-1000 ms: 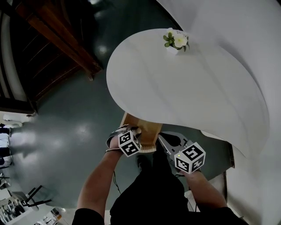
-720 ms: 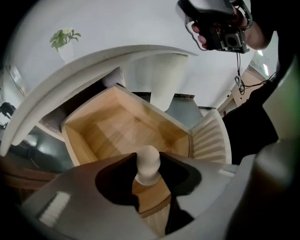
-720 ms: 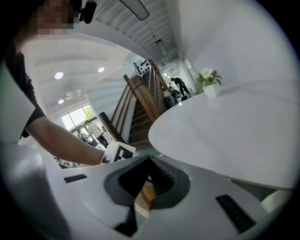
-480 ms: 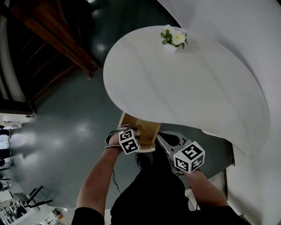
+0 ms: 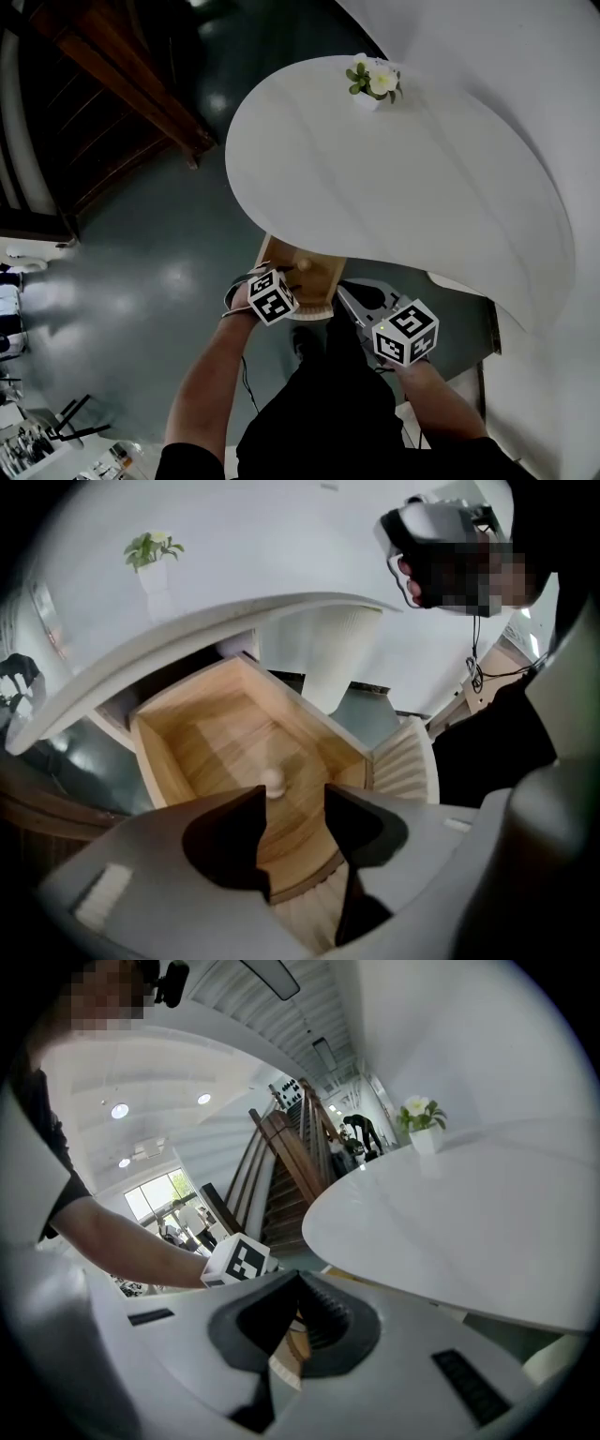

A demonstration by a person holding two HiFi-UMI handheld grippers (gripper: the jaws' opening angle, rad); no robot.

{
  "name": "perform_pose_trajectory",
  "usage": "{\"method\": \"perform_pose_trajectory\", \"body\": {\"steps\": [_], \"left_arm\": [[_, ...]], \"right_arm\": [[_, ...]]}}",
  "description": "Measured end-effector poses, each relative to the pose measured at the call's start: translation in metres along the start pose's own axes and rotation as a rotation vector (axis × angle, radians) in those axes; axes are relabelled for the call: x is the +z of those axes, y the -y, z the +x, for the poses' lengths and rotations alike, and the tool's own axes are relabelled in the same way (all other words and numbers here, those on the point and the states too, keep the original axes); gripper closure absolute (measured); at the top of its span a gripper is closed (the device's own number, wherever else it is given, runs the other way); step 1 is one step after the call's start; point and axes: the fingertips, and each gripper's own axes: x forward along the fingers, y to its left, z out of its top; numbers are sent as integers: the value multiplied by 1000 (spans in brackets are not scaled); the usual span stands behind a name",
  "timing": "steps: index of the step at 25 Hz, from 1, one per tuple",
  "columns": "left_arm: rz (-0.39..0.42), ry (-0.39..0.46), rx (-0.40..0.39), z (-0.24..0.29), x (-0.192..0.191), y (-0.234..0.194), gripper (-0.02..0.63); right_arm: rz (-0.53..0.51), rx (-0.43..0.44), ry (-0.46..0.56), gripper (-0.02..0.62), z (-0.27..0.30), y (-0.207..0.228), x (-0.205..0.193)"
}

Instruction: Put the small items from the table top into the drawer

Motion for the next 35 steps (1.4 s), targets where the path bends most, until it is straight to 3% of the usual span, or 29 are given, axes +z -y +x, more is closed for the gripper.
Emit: {"method": "perform_pose_trajectory", "body": {"steps": [8, 15, 19, 22, 26, 30, 35], "left_arm": [[-124, 170, 101, -55, 11, -2, 403], [-280, 380, 169, -121, 15, 0, 407], [-351, 542, 234, -176, 15, 8, 474], [-393, 651, 216, -221, 17, 17, 525], [-375, 749, 209, -268, 24, 29, 540], [-320, 805, 276, -301, 27, 30, 546], [-345, 838, 355, -317, 24, 32, 576]], "right_arm": [[-58, 0, 26, 584, -10, -30, 25], [-127, -18, 39, 584, -22, -66, 44], [-156, -40, 48, 583, -33, -97, 53], [-170, -55, 71, 583, -39, -121, 69], [-197, -56, 107, 584, -45, -145, 93], [-278, -56, 103, 584, -43, -157, 111], [-322, -42, 112, 583, -48, -160, 123]]}}
